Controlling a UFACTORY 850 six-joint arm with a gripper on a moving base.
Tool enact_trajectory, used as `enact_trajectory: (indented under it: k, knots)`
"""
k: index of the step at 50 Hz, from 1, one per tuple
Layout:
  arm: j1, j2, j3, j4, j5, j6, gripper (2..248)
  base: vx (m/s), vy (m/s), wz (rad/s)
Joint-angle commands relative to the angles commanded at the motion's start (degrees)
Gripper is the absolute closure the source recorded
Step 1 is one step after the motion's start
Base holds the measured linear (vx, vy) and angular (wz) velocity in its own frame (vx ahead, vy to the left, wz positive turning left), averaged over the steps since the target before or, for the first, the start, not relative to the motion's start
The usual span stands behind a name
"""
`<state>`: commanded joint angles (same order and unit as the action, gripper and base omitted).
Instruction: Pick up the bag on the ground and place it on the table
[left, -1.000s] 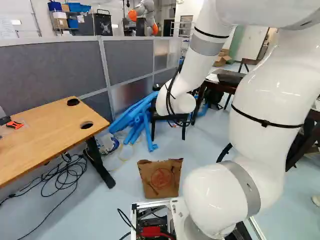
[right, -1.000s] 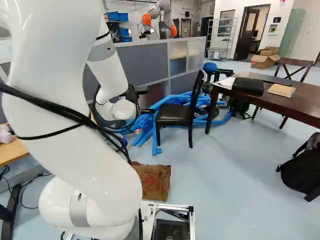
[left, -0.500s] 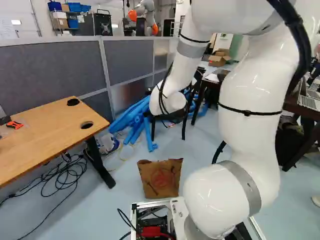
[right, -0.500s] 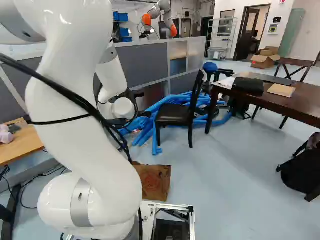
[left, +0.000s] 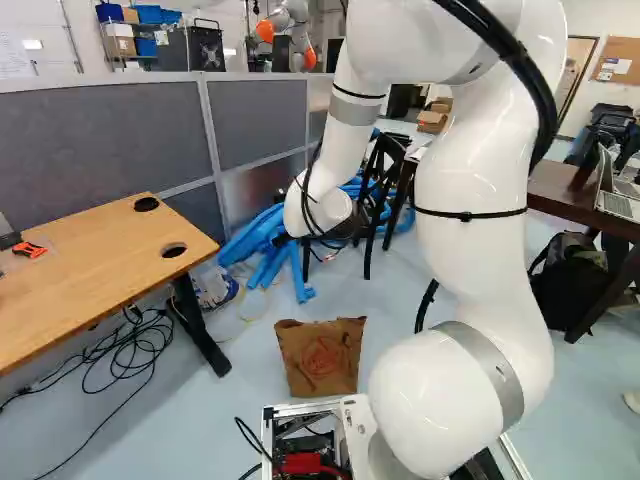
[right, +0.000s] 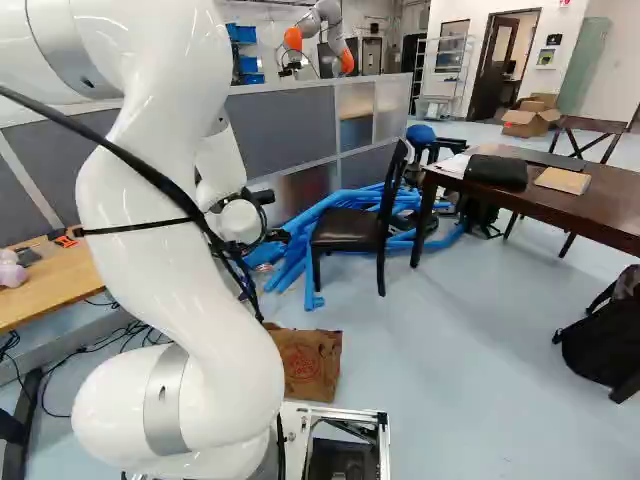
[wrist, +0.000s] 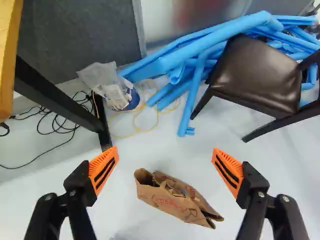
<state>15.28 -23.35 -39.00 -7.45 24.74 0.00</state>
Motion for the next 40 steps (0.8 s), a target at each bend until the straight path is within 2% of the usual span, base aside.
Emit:
enact_trajectory:
  k: [16,23,40]
  knots:
    - [0.4,-4.2,-2.7,-0.9,-4.3,-0.6,3,0.0,0.0,0.0]
    - [0.3,-6.0,-3.7,-1.2,-6.5,-3.9,3,0.0,0.0,0.0]
    - [0.2,-10.1,-6.3,-1.9,-13.0,-13.9,3,0.0,0.0,0.0]
